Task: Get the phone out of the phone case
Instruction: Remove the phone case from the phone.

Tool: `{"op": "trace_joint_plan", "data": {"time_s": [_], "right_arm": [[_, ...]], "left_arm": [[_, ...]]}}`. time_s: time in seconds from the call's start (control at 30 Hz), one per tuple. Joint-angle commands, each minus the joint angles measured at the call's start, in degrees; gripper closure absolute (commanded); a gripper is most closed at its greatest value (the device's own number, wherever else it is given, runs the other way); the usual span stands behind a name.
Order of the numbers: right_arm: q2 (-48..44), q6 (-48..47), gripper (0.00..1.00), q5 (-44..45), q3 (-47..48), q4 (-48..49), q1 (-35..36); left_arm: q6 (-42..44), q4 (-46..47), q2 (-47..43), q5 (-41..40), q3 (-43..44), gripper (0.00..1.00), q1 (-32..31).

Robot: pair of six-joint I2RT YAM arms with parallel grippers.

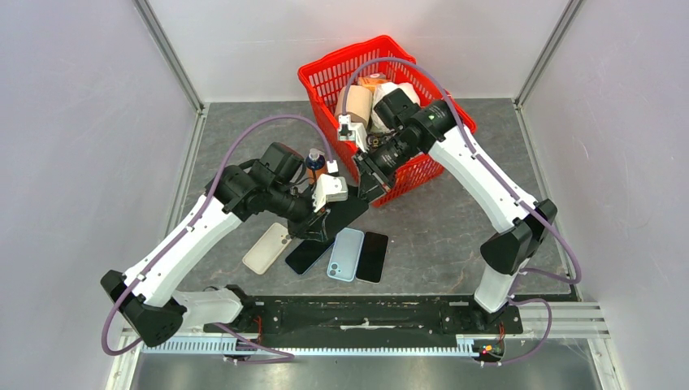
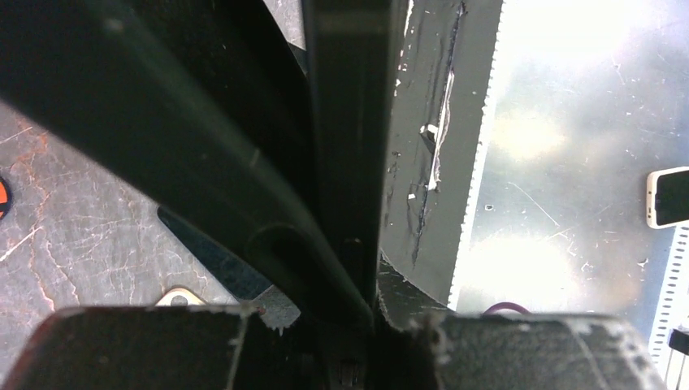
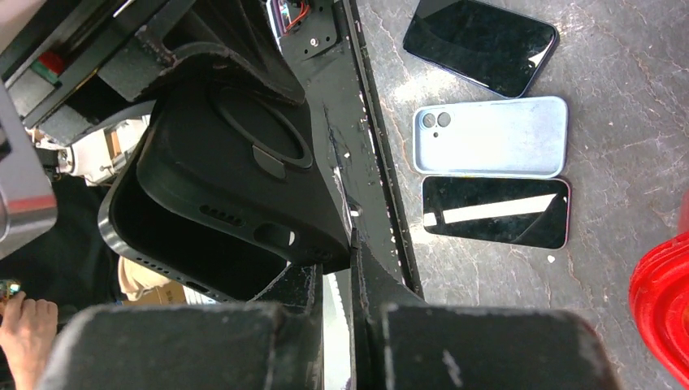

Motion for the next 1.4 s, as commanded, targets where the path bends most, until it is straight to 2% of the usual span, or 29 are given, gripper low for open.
{"op": "trace_joint_plan", "data": {"time_s": [0.0,0.27,0.47,0.73,0.9,1.1,1.37], "right_arm": [[2.28,6.05,1.00,-4.26,1.38,25.14,0.70],[3.10,9.02,1.00,-4.39,-1.87,27.45,0.76],[2.04,7.49,1.00,-2.16,-2.62,26.51,0.71],[-4.66,-0.90,0.69,1.57,-4.31,21.37,-2.31],[-10.23,-10.66,0.53,3.60,-6.50,14.90,-2.95],[-15.52,-18.99,0.42,6.01,-8.56,8.71,-2.92],[-20.08,-24.31,0.39,4.52,-6.80,3.99,-2.91]], "left_arm": [[5.90,8.24,0.07,13.28,3.21,0.98,-4.90],[5.97,8.32,0.46,13.10,5.11,0.98,-4.91],[6.30,8.41,-0.03,12.04,4.46,0.98,-4.82],[4.88,9.99,-2.21,11.17,2.50,0.98,-1.26],[4.28,10.55,-3.73,12.12,1.15,0.98,1.28],[2.99,11.95,-4.86,15.29,-0.45,0.98,4.28],[3.09,13.06,-5.11,16.75,-2.03,0.98,6.12]]}}
